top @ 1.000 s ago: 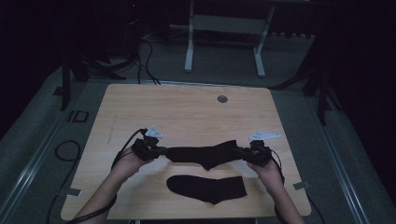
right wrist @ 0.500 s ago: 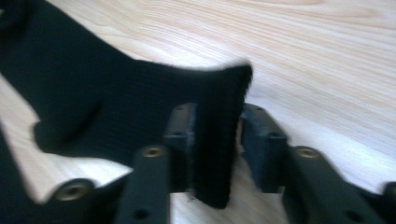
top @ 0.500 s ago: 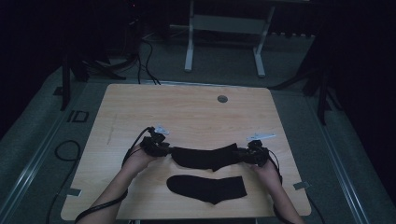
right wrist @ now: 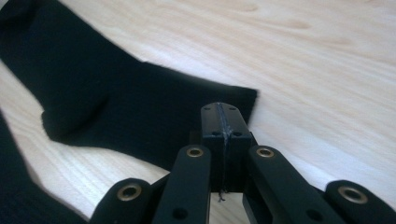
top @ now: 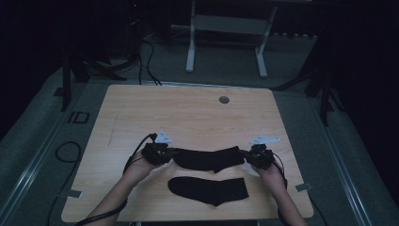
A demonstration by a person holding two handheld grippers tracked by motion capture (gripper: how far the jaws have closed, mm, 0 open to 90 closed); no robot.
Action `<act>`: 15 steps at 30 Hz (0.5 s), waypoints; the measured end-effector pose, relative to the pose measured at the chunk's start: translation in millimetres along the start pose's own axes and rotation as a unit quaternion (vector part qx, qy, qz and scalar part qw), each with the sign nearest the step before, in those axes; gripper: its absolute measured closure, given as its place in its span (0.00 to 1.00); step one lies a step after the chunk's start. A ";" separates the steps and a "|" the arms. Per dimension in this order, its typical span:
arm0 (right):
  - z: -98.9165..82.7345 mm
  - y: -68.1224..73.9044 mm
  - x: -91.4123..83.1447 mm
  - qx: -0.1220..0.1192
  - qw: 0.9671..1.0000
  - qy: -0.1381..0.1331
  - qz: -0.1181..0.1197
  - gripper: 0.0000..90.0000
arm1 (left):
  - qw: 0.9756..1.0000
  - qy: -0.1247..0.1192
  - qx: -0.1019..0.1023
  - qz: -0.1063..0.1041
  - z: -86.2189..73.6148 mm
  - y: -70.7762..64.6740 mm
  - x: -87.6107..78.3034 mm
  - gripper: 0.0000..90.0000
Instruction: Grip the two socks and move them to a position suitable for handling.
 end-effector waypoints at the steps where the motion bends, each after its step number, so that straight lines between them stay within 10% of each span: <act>1: -0.4 0.5 2.7 -0.001 1.000 0.003 0.002 1.00 | 1.000 0.001 -0.001 0.001 -0.8 -1.5 2.3 0.89; 15: -11.1 -5.1 15.2 0.010 1.000 0.021 0.001 0.99 | 0.999 0.020 -0.026 -0.002 -3.6 2.9 29.0 0.94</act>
Point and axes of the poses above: each handheld gripper's, and its own axes: x roughly forward along the jaws, z roughly out of its top, y roughly to its left, the point moved 1 cm from there along x, roughly forward along the jaws, and after that the axes turned 1 degree about z, right-handed, at the moved point
